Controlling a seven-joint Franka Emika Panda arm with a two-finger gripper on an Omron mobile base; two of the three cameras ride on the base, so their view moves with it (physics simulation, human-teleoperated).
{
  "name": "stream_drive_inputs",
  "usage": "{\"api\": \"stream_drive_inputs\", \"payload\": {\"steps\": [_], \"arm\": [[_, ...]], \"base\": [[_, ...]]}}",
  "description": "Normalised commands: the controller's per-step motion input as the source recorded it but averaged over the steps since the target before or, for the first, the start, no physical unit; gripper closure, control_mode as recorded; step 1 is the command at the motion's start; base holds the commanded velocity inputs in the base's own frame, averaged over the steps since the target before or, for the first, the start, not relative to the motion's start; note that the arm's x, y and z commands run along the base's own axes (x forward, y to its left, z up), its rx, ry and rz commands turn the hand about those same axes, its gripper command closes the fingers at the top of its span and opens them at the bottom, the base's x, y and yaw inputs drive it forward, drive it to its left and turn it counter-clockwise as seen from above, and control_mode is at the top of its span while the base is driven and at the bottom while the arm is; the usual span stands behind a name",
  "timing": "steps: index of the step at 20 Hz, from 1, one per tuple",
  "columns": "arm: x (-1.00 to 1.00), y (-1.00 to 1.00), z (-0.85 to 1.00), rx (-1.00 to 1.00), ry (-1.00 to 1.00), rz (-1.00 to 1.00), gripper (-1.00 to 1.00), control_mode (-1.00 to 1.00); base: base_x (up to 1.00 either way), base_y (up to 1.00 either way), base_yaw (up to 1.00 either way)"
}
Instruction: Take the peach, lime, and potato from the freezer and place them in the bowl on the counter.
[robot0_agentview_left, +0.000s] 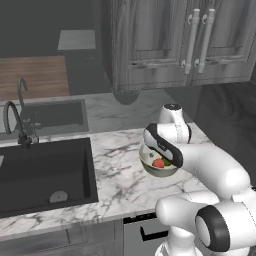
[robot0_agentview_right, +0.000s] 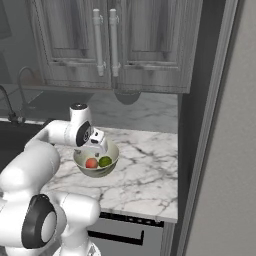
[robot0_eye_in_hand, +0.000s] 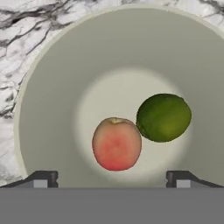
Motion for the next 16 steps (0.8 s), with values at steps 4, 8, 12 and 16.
{"api": "stream_drive_inputs", "payload": {"steps": [4,8,12,16], "arm": [[-0.26,0.0,0.57,0.0,0.0,0.0,-1.0,-1.0],[-0.52,0.0,0.58,0.0,0.0,0.0,-1.0,-1.0],[-0.68,0.0,0.48,0.0,-0.03,0.0,-1.0,-1.0],[-0.6,0.0,0.46,0.0,-0.01,0.0,-1.0,-1.0]], "base": [[0.0,0.0,0.0],[0.0,0.0,0.0],[0.0,0.0,0.0],[0.0,0.0,0.0]]}}
